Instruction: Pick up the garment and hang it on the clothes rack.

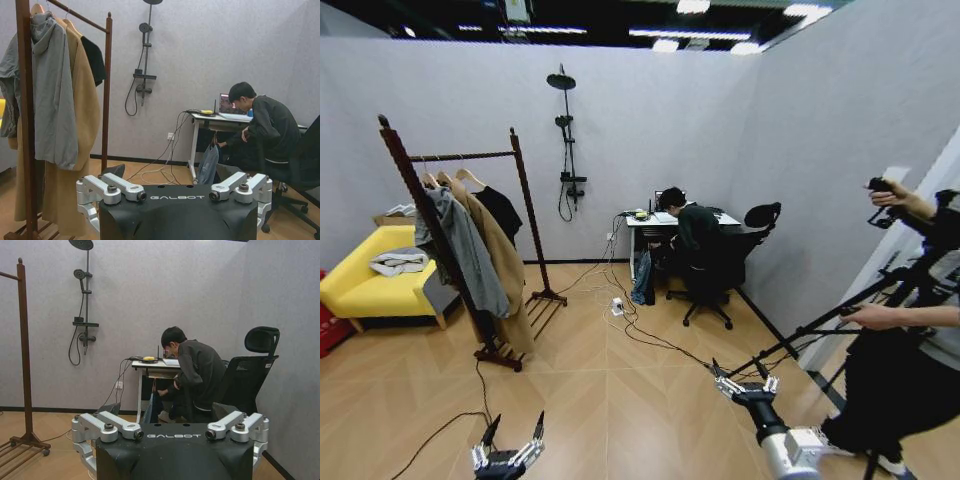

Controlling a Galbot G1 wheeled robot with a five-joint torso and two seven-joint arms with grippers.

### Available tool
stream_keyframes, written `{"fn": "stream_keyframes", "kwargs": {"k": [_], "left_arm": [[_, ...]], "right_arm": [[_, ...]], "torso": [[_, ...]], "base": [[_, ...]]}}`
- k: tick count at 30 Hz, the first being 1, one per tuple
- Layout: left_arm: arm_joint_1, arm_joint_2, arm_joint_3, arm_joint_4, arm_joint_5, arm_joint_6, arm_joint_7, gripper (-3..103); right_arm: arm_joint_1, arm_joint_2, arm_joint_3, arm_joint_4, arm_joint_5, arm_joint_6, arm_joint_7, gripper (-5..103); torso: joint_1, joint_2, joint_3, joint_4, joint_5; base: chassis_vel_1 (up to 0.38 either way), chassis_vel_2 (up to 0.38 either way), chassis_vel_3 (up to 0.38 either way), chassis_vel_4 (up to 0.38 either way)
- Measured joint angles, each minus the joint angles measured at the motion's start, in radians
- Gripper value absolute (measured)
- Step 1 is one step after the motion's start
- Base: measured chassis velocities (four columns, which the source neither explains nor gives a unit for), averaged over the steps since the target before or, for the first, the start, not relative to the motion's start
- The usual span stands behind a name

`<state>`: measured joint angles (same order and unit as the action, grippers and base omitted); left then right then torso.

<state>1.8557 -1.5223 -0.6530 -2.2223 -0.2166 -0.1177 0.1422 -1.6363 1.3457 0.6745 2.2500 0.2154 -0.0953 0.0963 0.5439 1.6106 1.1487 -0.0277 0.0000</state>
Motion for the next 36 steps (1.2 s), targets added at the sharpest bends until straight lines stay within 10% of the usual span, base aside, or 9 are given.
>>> {"fn": "stream_keyframes", "kwargs": {"k": [7, 18, 36], "left_arm": [[0.000, 0.000, 0.000, 0.000, 0.000, 0.000, 0.000, 100], [0.000, 0.000, 0.000, 0.000, 0.000, 0.000, 0.000, 100], [0.000, 0.000, 0.000, 0.000, 0.000, 0.000, 0.000, 100]], "right_arm": [[0.006, 0.012, 0.008, 0.021, -0.004, -0.015, -0.008, 100], [0.086, 0.124, 0.103, 0.256, 0.009, -0.229, -0.060, 100], [0.105, 0.088, 0.121, 0.145, 0.024, -0.096, -0.115, 100]], "torso": [[0.000, 0.000, 0.000, 0.0000, 0.0002], [0.000, 0.000, 0.000, 0.0002, 0.0001], [0.000, 0.000, 0.000, 0.0000, 0.0001]], "base": [[0.000, 0.000, 0.000, 0.000], [0.000, 0.000, 0.000, 0.000], [0.000, 0.000, 0.000, 0.000]]}}
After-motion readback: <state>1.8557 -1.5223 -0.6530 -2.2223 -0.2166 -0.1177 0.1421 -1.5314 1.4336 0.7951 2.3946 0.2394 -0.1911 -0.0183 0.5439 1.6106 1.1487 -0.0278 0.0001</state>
